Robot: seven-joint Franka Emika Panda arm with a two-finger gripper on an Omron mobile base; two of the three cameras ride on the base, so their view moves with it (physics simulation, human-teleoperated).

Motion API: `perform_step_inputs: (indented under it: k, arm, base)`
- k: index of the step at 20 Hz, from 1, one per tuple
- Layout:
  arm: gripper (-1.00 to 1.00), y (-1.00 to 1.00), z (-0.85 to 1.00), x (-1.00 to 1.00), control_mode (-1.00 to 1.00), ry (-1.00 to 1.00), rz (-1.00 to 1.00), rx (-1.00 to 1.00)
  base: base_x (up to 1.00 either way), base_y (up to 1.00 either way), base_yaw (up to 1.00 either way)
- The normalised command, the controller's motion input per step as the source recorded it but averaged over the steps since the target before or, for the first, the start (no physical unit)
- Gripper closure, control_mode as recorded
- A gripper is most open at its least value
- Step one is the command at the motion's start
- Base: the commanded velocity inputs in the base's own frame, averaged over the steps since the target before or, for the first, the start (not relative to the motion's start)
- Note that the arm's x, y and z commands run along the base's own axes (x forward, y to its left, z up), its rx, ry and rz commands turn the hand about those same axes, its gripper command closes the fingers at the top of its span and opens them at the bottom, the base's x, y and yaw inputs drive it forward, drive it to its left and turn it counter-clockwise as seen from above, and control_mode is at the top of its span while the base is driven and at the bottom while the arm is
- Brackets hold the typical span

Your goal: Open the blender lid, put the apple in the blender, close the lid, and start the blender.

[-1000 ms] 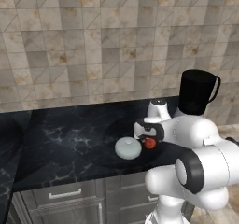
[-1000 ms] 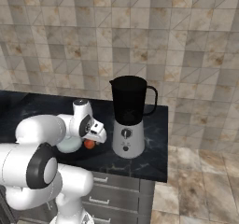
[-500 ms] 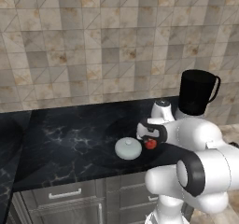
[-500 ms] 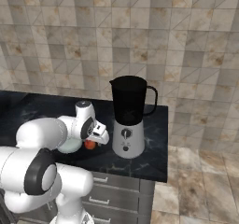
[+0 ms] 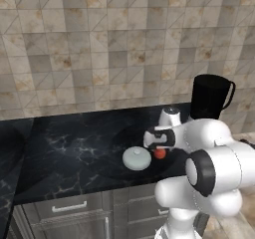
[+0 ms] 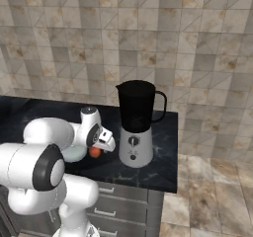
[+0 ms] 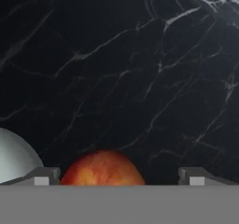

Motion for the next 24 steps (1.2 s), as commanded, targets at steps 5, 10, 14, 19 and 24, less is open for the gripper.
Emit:
perform_step_inputs:
  k: [5, 10, 14, 19, 24]
  arm:
    - [-1.00, 0.00, -0.45, -0.16, -1.00, -0.03, 0.00, 0.00]
    - [1.00, 0.00, -0.37, -0.70, -1.00, -0.21, -0.01, 0.06]
    - [1.00, 0.00, -0.14, -0.61, -1.00, -0.12, -0.06, 0.06]
    - [1.00, 0.00, 0.07, -0.16, -1.00, -0.04, -0.07, 0.04]
    - [1.00, -0.02, 0.76, -0.02, -1.00, -0.06, -0.04, 0.00]
  base:
    - [0.00, 0.00, 0.00]
    - [0.00, 0.00, 0.00]
    - [0.00, 0.00, 0.00]
    - [0.00, 0.00, 0.00]
    - [0.00, 0.00, 0.00]
